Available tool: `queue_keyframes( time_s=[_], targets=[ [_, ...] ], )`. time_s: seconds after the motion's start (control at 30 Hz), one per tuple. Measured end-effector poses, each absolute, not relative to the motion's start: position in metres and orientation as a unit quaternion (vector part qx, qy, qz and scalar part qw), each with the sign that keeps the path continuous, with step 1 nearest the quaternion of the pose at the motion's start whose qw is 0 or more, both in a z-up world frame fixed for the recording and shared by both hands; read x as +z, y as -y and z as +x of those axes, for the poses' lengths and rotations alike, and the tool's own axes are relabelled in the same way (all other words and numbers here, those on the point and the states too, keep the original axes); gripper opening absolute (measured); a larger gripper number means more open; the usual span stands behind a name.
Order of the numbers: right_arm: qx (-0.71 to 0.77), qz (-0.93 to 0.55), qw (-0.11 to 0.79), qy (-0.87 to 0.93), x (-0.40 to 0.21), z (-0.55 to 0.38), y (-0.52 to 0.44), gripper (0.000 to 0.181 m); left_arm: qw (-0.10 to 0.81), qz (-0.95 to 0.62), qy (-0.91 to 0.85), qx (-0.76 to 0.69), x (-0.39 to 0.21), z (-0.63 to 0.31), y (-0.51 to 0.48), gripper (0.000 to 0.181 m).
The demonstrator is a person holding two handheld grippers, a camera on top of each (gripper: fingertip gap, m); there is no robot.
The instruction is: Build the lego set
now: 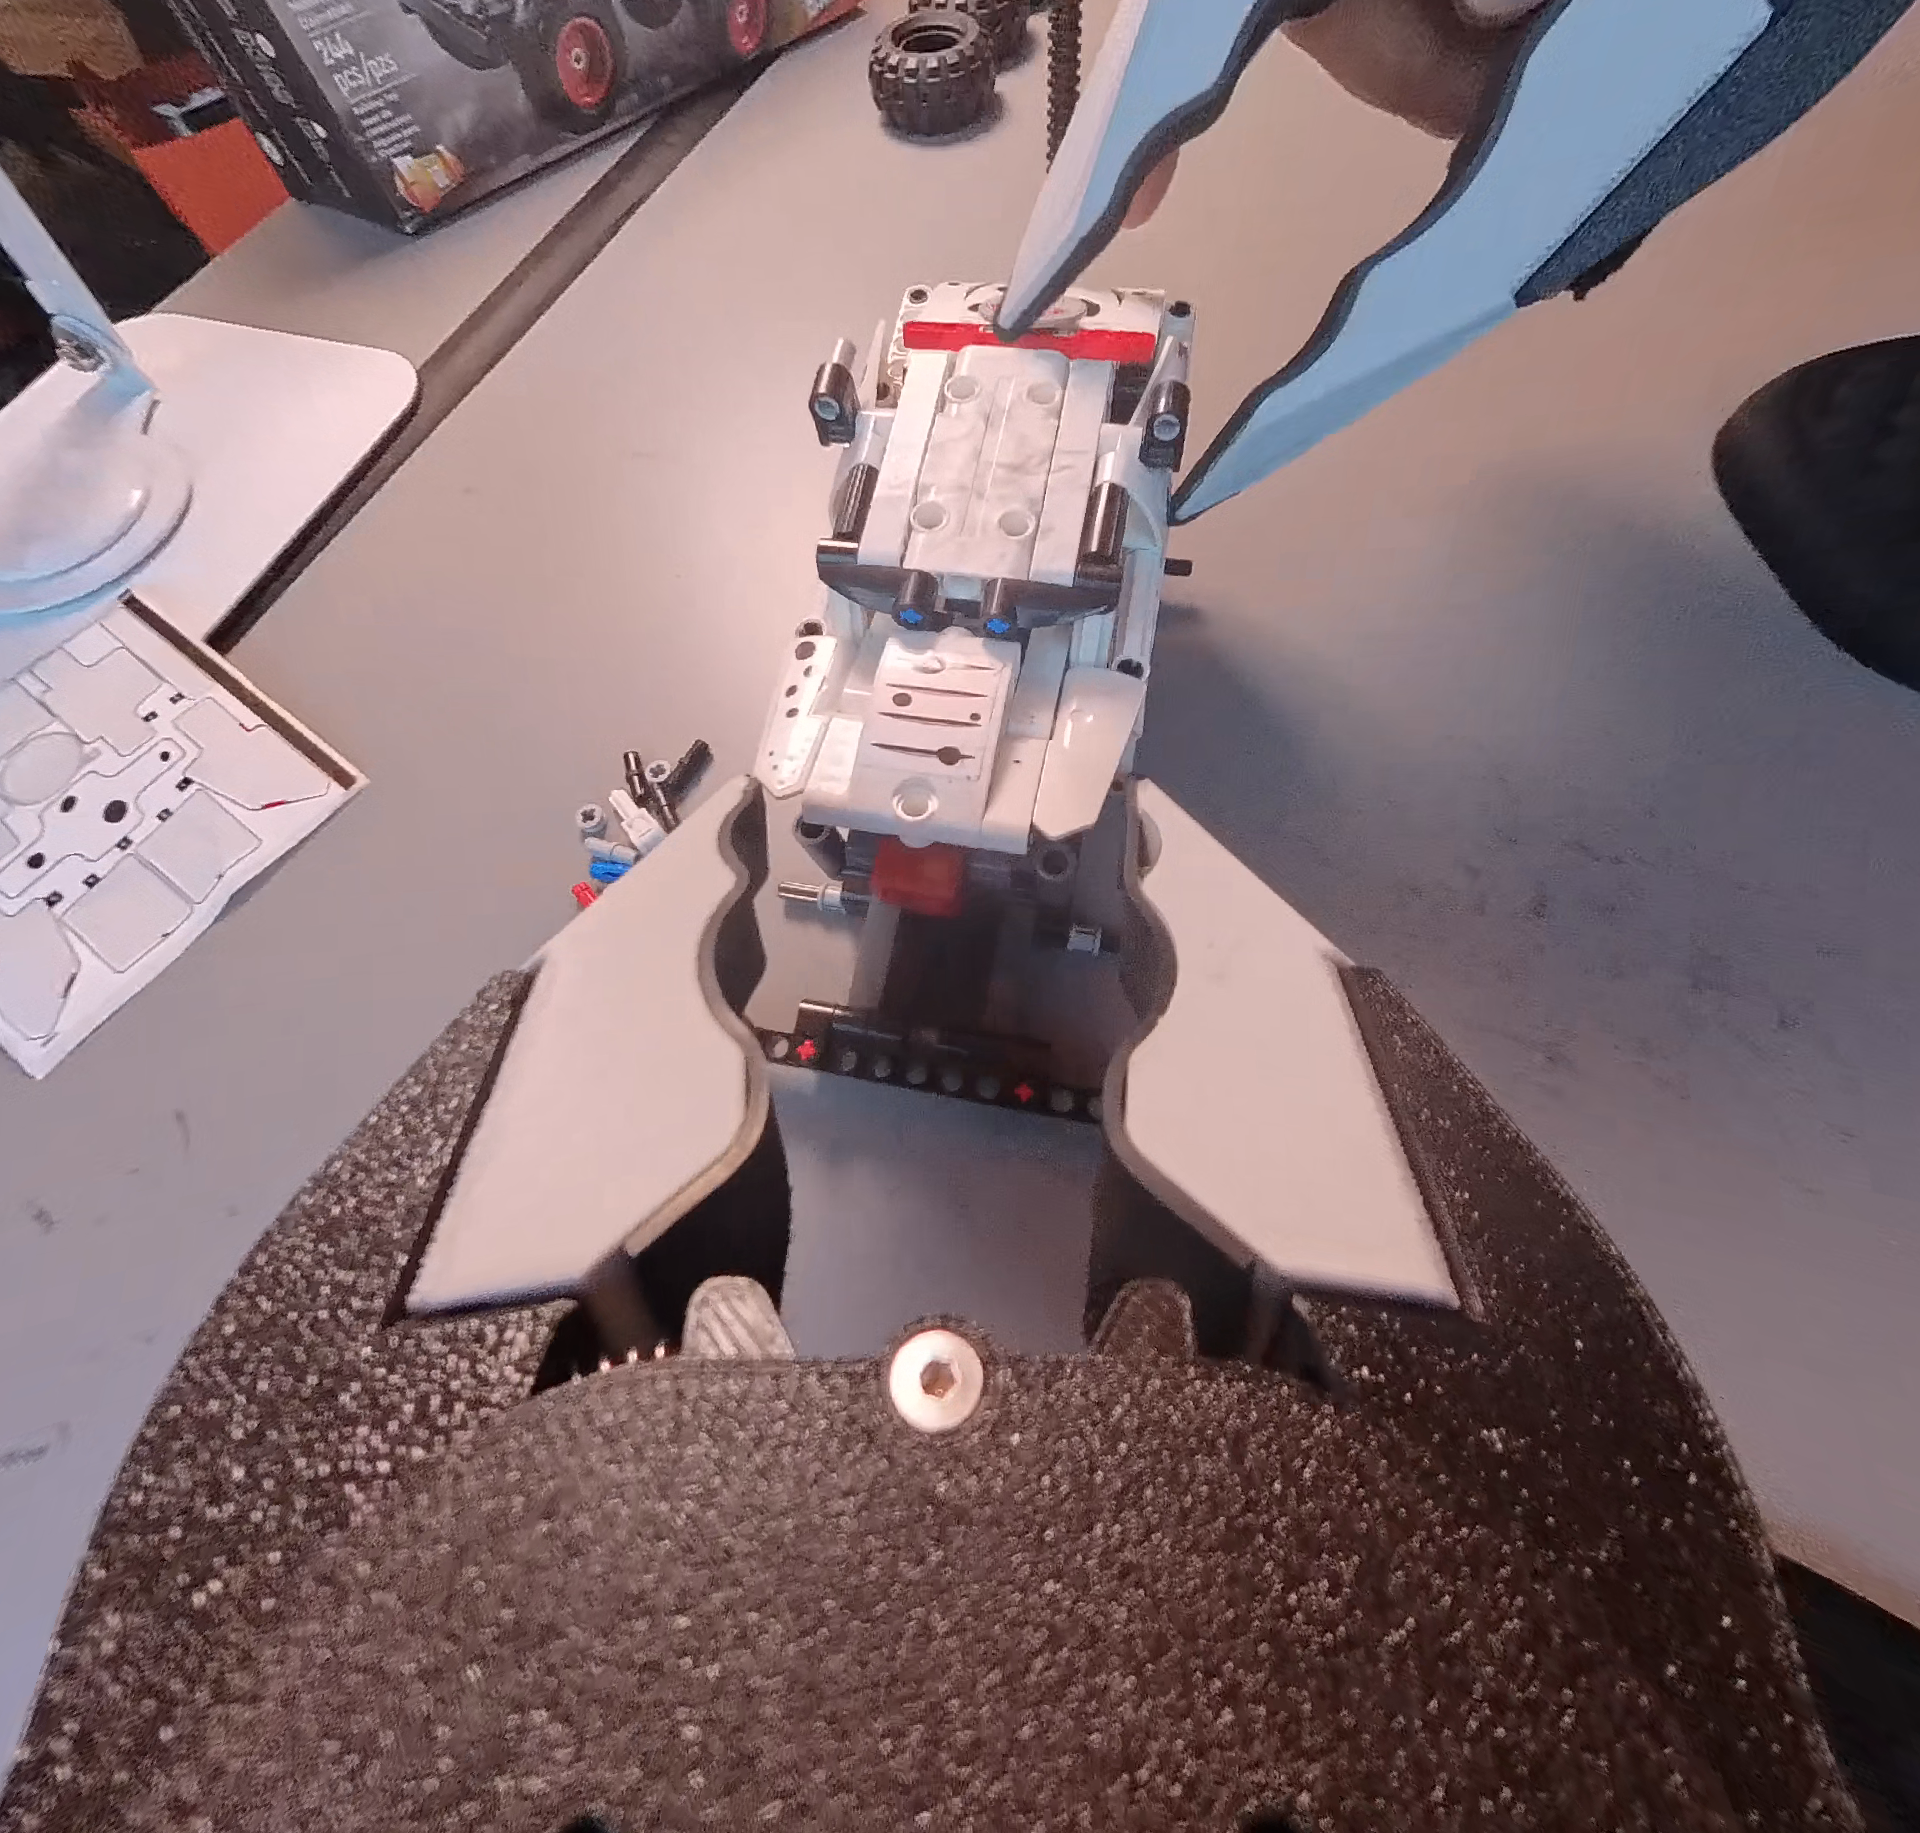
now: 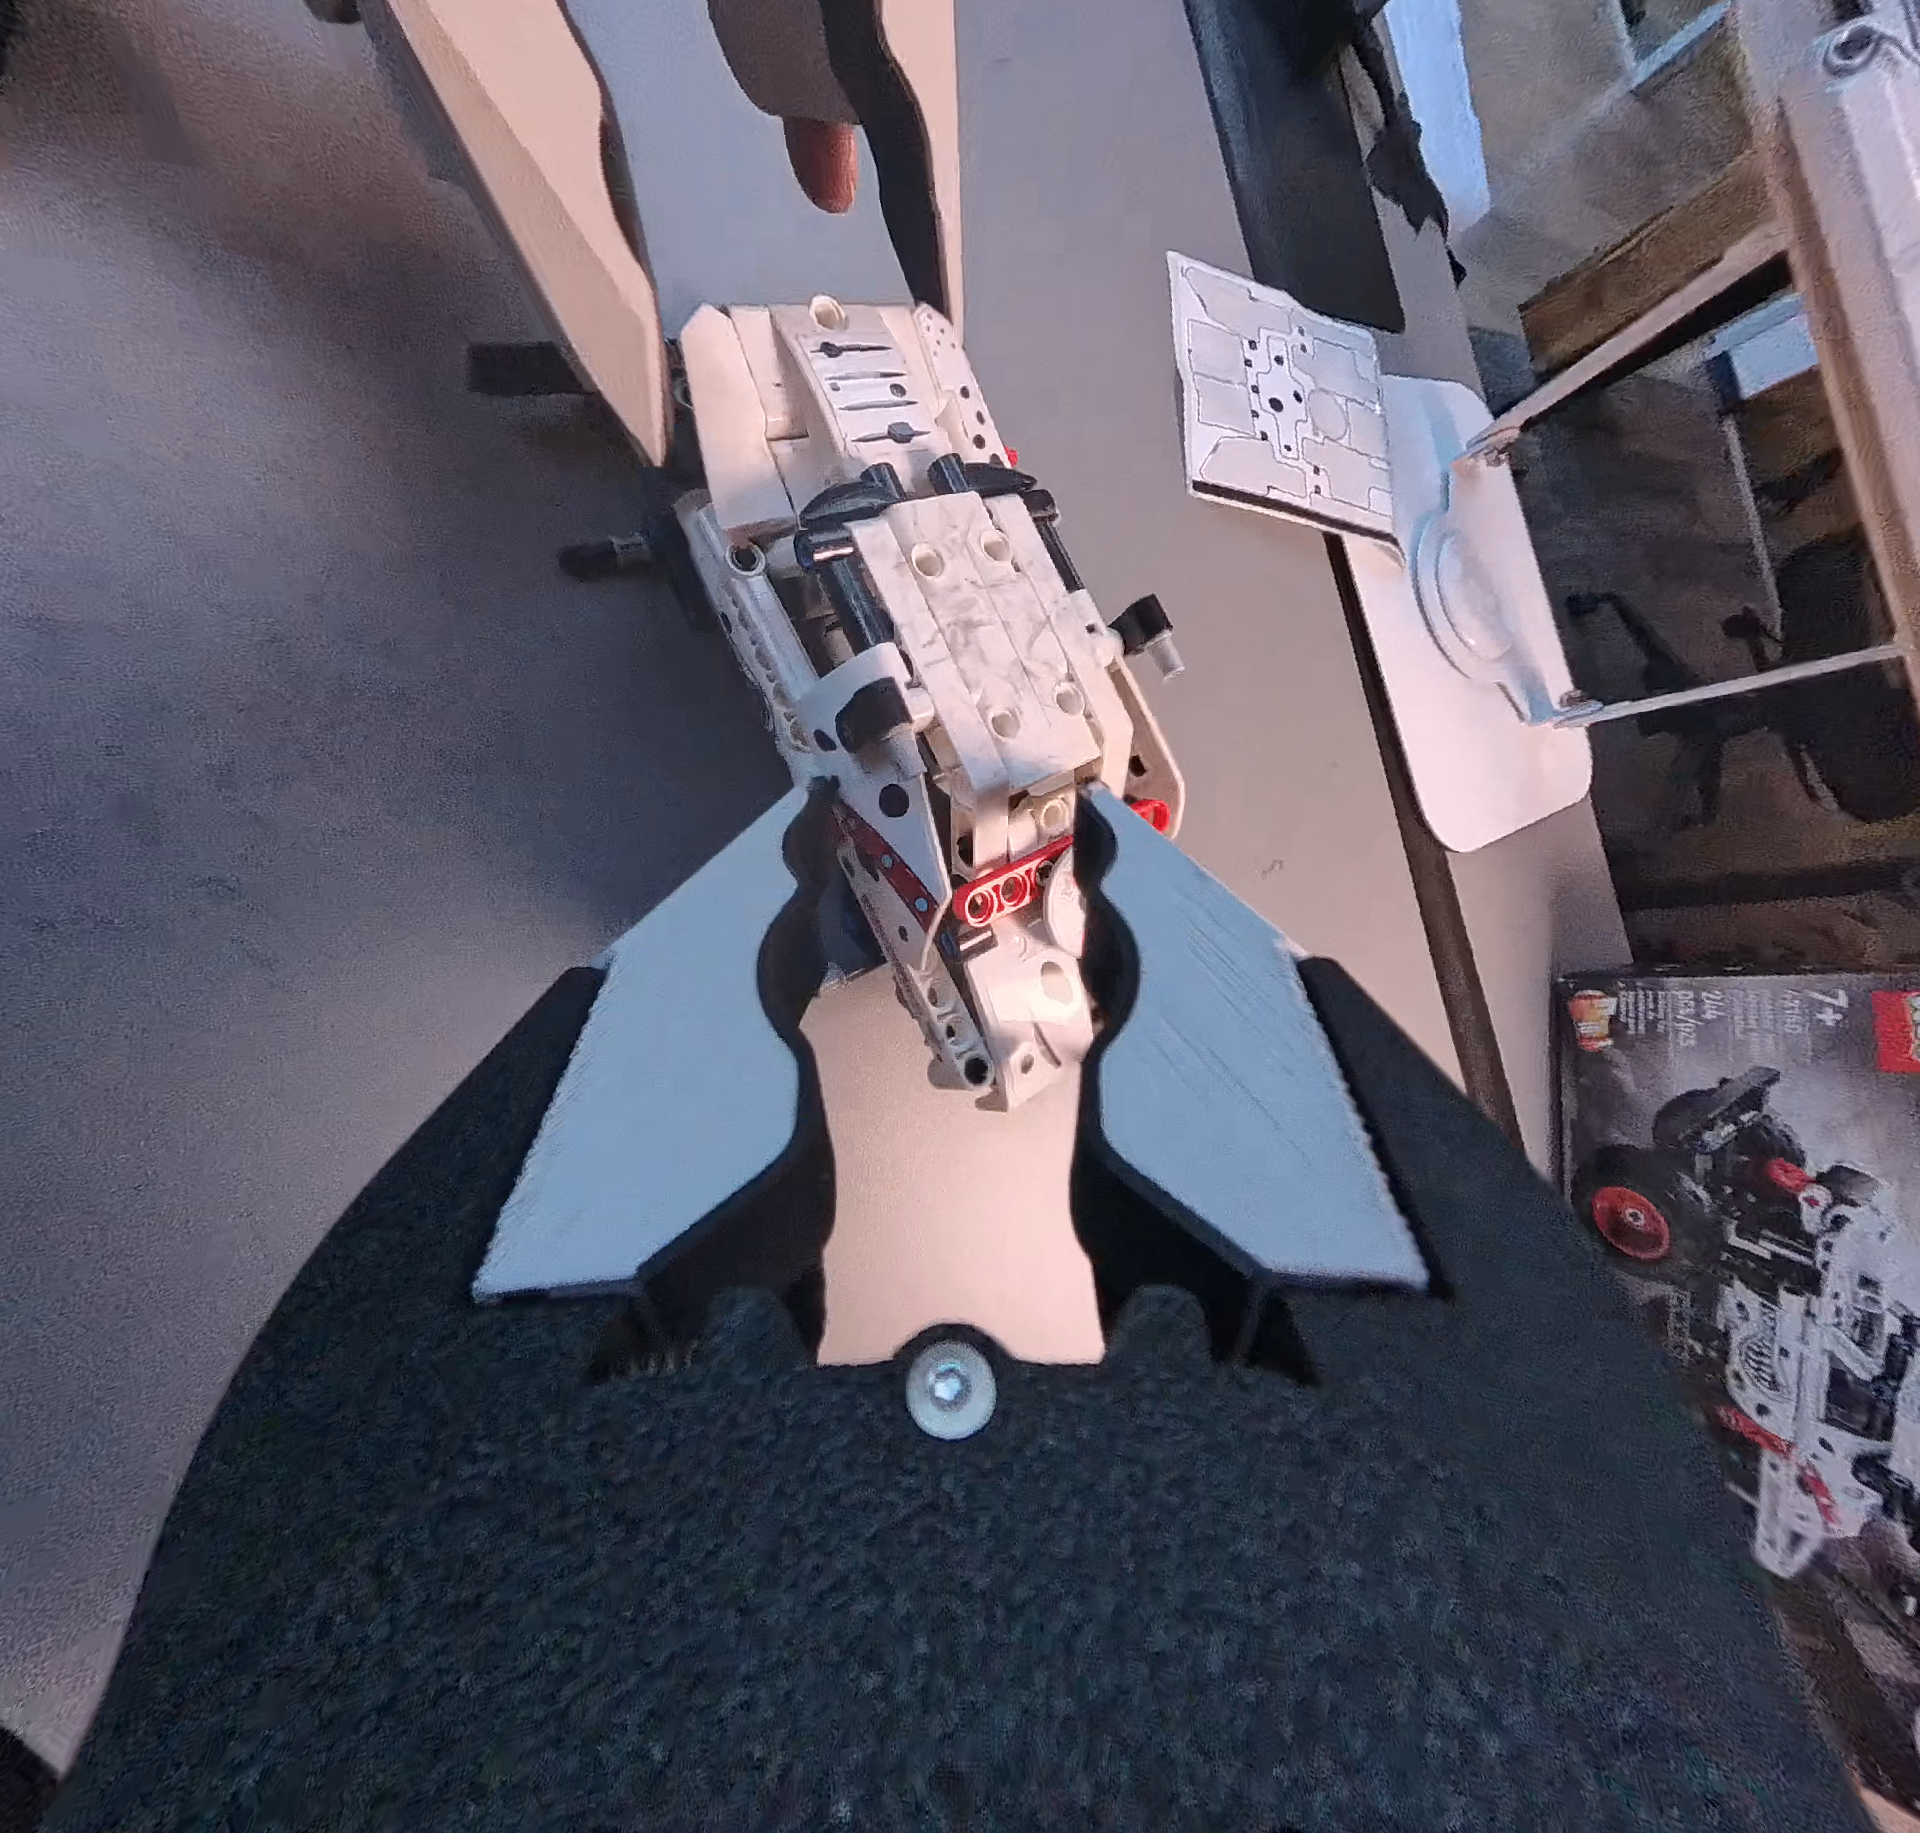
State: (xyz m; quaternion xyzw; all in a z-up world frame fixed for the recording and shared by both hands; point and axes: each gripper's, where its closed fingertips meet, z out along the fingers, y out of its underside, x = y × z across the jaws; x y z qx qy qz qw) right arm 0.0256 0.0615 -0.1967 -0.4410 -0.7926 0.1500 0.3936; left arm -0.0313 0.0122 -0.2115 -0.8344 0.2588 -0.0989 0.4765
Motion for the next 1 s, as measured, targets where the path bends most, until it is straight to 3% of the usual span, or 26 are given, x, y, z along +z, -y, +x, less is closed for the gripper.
queue_keyframes(
  time_s=[0.1, 0.3, 0.43, 0.57, 0.73, 1.0],
  targets=[
    [0.170, -0.416, 0.373, 0.812, -0.200, 0.035, -0.065, 0.034, 0.479, -0.831, -0.275, -0.061, -0.212, -0.020, -0.004, 0.056],
    [0.154, -0.399, 0.362, 0.828, -0.200, 0.070, -0.093, 0.032, 0.483, -0.794, -0.357, -0.091, -0.209, 0.046, 0.029, 0.041],
    [0.207, -0.453, 0.397, 0.771, -0.185, 0.088, -0.079, 0.037, 0.486, -0.807, -0.330, -0.064, -0.211, 0.024, 0.017, 0.036],
    [0.242, -0.471, 0.453, 0.717, -0.177, 0.097, -0.033, 0.035, 0.478, -0.807, -0.340, -0.062, -0.221, 0.017, 0.002, 0.036],
    [0.146, -0.452, 0.542, 0.693, -0.184, 0.087, -0.011, 0.028, 0.442, -0.812, -0.367, -0.106, -0.237, 0.025, -0.004, 0.040],
    [0.021, -0.349, 0.520, 0.780, -0.201, 0.073, -0.021, 0.019, 0.418, -0.844, -0.305, -0.144, -0.242, 0.044, -0.010, 0.052]
  ],
)
